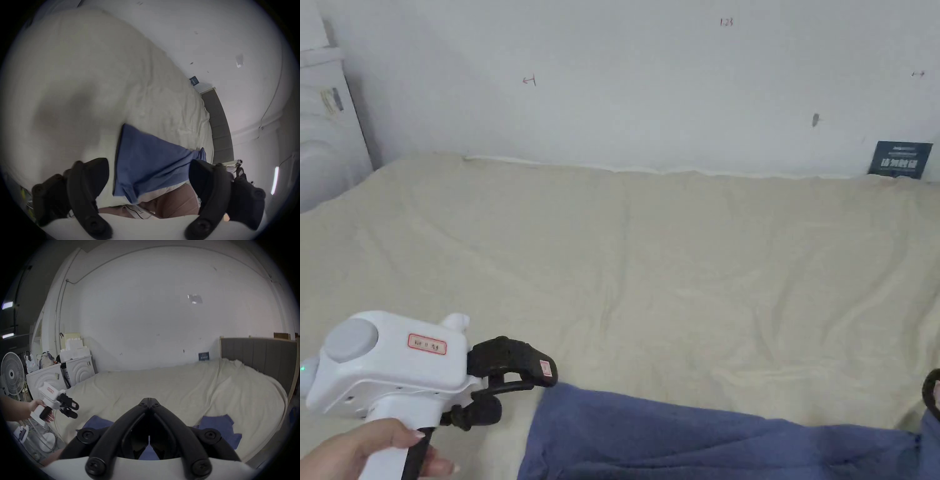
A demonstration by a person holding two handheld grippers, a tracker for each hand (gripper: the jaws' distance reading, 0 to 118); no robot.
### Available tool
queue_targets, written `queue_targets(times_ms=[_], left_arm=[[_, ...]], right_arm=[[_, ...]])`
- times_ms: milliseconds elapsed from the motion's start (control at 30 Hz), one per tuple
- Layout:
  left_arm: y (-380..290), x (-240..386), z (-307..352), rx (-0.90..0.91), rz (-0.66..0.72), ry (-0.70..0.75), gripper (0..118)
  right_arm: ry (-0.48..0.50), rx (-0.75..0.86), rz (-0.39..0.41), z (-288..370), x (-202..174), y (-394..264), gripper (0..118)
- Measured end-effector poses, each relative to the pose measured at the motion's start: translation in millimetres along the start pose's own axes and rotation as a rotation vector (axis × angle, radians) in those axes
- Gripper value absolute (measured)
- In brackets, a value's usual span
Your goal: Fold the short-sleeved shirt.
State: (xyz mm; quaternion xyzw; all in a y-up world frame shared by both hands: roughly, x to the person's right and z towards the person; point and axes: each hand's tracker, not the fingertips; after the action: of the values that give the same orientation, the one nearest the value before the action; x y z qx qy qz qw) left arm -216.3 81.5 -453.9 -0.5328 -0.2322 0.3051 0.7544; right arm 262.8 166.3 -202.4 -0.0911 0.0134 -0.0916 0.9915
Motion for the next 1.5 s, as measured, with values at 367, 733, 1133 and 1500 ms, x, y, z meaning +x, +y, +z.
queue_targets(times_ms=[367, 733, 1133, 1500], left_arm=[[16, -21, -69, -0.178, -0.002, -0.116, 118], [11, -13, -73, -0.167, -0.014, -0.104, 114], [13, 39, -71, -0.147, -0.323, 0.371, 4], [19, 90, -11, -0.056, -0.432, 0.759, 4]], right_arm=[[-0.035, -0.143, -0.196, -26, 17, -18, 0], [-0.013, -0.253, -0.234, -52, 15, -35, 0], [0.045, -0.286, -0.171, -44, 17, -33, 0], [0.079, -0.234, -0.269, -33, 43, -29, 0]])
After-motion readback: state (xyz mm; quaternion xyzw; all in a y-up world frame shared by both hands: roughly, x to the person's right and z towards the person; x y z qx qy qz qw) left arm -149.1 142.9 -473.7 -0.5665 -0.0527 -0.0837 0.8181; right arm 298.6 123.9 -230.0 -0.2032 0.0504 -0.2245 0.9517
